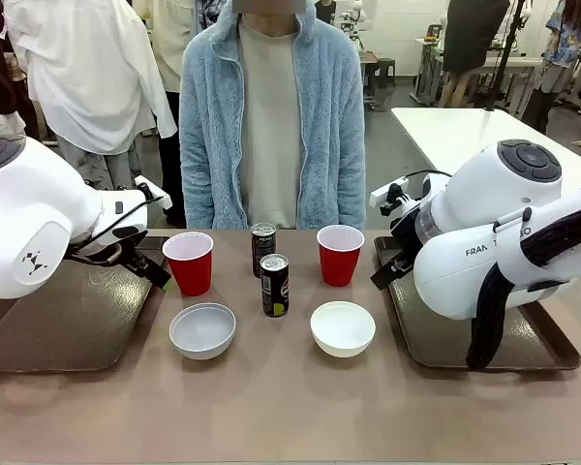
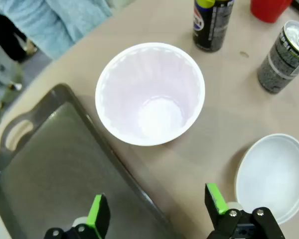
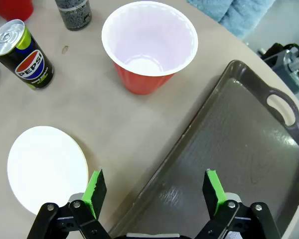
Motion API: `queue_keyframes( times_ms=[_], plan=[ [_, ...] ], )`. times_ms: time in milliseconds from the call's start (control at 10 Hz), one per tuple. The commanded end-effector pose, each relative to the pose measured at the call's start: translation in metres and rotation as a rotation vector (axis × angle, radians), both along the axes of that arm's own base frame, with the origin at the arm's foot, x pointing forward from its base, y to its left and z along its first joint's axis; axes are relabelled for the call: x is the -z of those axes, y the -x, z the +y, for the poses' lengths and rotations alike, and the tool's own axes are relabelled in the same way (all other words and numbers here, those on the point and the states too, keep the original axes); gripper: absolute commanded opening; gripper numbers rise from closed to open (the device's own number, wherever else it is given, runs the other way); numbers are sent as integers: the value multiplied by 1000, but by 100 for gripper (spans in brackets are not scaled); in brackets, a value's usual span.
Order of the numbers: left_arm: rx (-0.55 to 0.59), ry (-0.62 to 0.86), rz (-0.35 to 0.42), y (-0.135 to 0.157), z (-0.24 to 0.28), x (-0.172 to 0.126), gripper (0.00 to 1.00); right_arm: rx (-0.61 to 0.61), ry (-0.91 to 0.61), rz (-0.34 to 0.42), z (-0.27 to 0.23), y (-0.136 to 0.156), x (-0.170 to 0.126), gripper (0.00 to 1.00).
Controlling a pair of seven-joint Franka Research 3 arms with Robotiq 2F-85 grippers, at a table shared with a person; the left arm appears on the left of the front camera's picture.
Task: Prepare tableware on both trays.
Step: Pick up a Picnic Bowl from the table and place it on a Handle tray.
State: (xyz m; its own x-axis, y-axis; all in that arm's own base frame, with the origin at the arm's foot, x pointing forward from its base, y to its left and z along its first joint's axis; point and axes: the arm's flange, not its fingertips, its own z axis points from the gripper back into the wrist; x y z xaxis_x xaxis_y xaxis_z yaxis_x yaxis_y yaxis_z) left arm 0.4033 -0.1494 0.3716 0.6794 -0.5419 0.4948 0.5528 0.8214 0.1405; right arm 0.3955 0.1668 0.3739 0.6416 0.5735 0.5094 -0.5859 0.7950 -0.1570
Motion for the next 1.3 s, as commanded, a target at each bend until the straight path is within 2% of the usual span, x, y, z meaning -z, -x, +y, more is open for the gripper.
queue_keyframes(
  times_ms=[0, 1100, 1200],
  plan=[
    [0, 0, 0, 0, 0, 0, 100, 0, 0, 0, 0, 0, 0, 100],
    [0, 0, 0, 0, 0, 0, 100, 0, 0, 0, 0, 0, 0, 100],
    [0, 0, 0, 0, 0, 0, 100, 52, 109, -65, 11, 25, -19, 100]
  ],
)
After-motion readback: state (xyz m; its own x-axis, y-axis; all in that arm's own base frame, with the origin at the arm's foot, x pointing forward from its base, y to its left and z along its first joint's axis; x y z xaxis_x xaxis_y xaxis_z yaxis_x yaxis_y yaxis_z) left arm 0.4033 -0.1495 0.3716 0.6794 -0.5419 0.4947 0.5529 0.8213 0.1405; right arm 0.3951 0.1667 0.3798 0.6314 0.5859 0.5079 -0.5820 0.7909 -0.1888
